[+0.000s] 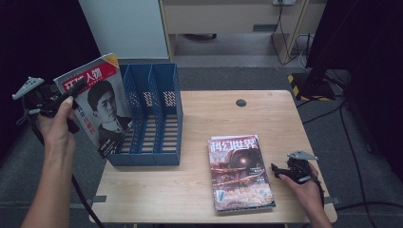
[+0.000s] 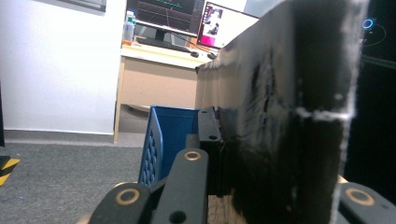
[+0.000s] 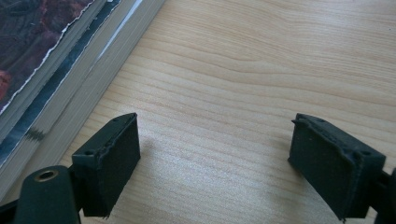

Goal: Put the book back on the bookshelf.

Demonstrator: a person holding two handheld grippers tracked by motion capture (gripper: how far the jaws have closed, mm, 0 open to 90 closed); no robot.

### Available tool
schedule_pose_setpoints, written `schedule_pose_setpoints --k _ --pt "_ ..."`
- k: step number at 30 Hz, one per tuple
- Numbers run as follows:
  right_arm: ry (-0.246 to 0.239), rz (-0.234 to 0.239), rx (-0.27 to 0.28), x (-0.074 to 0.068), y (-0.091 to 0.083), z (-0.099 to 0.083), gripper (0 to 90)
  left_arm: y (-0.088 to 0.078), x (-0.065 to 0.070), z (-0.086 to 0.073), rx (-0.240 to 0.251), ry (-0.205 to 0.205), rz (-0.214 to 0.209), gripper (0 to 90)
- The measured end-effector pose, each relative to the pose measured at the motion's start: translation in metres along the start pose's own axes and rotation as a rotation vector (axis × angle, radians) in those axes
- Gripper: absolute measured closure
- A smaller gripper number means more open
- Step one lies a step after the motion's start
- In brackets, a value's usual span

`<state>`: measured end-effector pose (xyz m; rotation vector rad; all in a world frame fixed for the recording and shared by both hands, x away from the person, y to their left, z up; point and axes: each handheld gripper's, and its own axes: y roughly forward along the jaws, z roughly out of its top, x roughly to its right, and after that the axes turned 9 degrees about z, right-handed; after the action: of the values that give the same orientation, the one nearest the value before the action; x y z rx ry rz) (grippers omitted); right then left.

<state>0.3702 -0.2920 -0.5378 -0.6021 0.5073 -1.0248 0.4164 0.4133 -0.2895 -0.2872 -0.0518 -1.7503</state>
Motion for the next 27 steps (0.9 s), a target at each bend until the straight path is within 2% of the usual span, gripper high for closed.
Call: schedule_pose_setpoints --k 11,15,23,24,27 --pt "-0.001 0.001 -0.001 0.0 0.0 0.0 16.4 0.005 0.002 -0.006 0.003 0.005 -0.003 86.0" --pt "-0.001 0.001 0.0 0.0 0.0 0.0 16.4 0.007 0.002 -0.008 0.026 0.007 -0.006 85.9" --pt "-0.001 0.001 0.0 0.0 0.0 0.0 16.4 0.01 0.003 -0.011 0.043 0.007 -0.015 85.7" --pt "-0.003 0.002 -0.001 0.0 0.0 0.0 16.4 0.01 0.004 -0.012 0.045 0.02 -0.017 85.7" --pt "-0.003 0.003 -0.001 0.0 0.0 0.0 16.4 0.011 0.005 -0.013 0.052 0.025 -0.019 85.5"
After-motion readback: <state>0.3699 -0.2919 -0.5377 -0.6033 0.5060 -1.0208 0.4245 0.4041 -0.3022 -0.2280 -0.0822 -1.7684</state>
